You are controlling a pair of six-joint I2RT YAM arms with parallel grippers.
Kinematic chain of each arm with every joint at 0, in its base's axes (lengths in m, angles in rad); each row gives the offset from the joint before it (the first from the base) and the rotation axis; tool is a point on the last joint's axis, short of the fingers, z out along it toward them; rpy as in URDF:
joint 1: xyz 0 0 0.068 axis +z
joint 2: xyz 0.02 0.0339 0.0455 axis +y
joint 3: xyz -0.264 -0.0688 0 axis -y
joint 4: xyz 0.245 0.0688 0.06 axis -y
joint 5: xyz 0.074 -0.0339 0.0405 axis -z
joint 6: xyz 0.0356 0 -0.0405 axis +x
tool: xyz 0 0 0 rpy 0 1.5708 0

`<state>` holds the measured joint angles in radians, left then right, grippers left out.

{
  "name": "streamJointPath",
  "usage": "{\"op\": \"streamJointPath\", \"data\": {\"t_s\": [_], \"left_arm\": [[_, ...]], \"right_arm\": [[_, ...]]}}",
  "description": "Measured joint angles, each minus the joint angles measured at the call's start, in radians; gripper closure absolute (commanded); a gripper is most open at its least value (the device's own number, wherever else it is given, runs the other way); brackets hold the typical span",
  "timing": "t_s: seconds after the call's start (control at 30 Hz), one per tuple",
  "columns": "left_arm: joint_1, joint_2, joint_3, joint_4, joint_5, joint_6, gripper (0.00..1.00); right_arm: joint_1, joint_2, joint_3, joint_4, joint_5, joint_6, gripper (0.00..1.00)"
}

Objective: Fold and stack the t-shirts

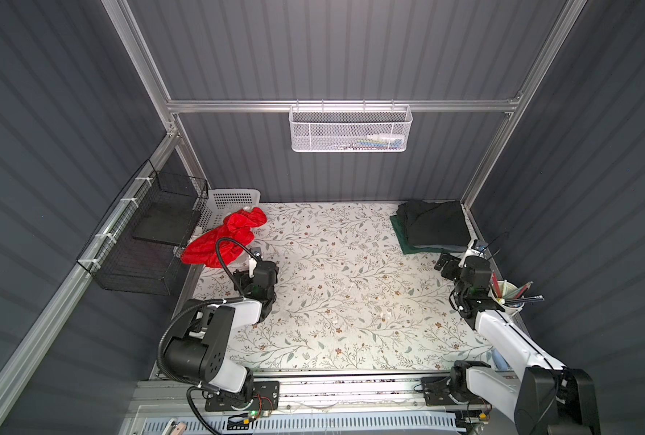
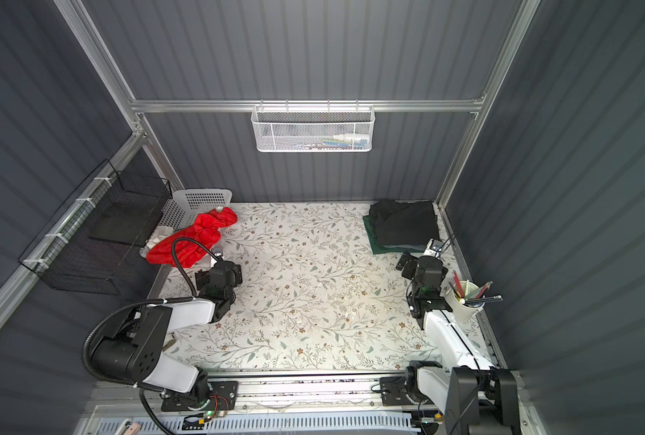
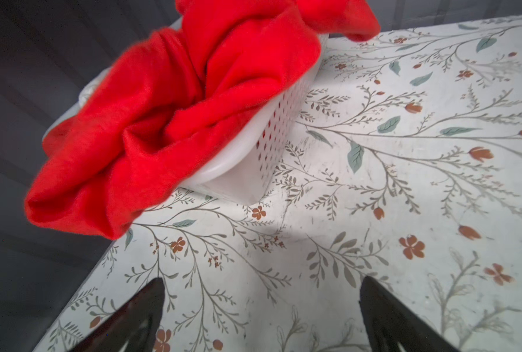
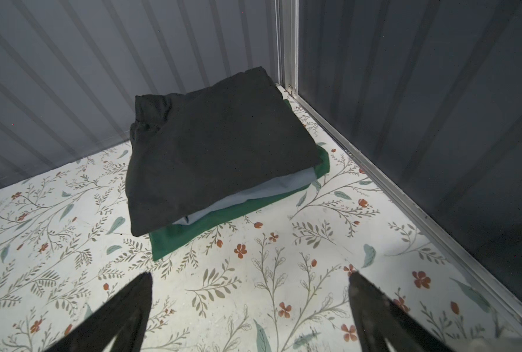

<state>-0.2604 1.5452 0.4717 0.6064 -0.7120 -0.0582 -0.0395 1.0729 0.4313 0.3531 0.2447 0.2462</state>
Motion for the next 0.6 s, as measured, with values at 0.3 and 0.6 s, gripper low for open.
{"op": "streamJointPath", "data": {"t_s": [0.3,0.6], "left_arm": [[0.072,0.122,-0.023,0.232,0.156,0.063,0.00],[0.148,0.168,-0.026,0.305,0.267,0.047,0.00]], "right_arm": [[-0.063,0.039,-0.044,0.045,0.007,0.019,0.01],[-0.081,0.095,-0.086,0.126,0.041,0.013,0.01]]}}
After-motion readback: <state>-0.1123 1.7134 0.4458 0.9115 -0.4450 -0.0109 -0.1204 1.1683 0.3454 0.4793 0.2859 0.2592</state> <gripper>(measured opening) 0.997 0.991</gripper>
